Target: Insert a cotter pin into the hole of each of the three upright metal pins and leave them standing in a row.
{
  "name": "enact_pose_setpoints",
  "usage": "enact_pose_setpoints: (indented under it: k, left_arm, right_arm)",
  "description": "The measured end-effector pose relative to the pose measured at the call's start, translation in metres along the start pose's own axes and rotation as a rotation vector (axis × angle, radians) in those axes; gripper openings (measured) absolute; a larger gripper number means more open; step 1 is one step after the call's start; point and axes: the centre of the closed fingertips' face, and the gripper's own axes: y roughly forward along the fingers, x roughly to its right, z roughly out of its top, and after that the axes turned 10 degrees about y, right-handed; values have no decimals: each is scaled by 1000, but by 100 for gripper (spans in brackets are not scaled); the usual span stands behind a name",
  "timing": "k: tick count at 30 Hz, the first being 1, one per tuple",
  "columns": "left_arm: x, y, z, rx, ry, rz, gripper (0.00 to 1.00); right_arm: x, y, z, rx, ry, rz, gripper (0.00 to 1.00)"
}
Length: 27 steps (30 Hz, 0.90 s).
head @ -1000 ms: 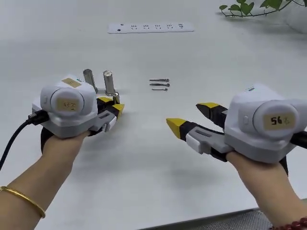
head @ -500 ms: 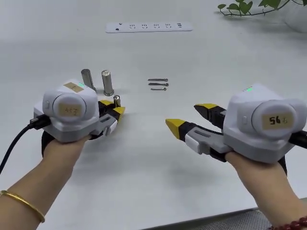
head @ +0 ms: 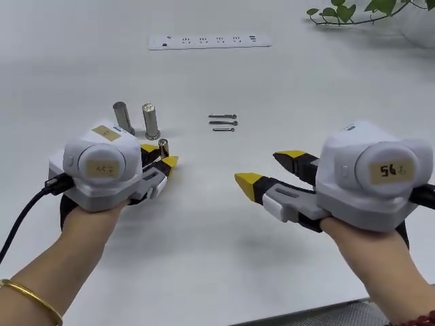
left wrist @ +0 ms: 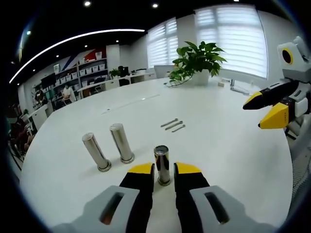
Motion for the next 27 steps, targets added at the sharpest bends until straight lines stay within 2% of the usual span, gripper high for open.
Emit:
enact_pose_setpoints:
  k: [3,8,11,14,20,22,23,25,26,27]
  left_arm:
    - [0,0,-1,-8,-3,-4,17]
    - [-1,-6,3,-3,-17,-2,26]
    - [-1,-12,6,-1,-22,4,30]
    - [-5,-23,8,-20,-31,30,32]
    - [-3,-36,13,-13,-58,42,41]
    - [-2,-38,12,-17,-82,46,45]
    - [-2,-39,10,-26,-99,50,47]
    - [-1,-41,8,-34,-93,53,49]
    - [-2,-44,6,-52,-94,62,50]
    - [-3,-46,4,-62,-94,66,50]
  right_arm:
    - [0,0,2,-23,-11,11,35]
    - [9,5,7,-84,-89,17,33]
    - [10,9,12,-110,-89,41,31]
    - [13,14,11,-184,-145,58,31]
    - [15,27,14,-284,-223,113,29]
    - [17,33,15,-308,-250,125,28]
    - [17,35,13,-337,-270,136,27]
    - [17,41,13,-358,-278,158,27]
    - [18,42,10,-400,-285,170,26]
    - [19,44,10,-413,-304,174,26]
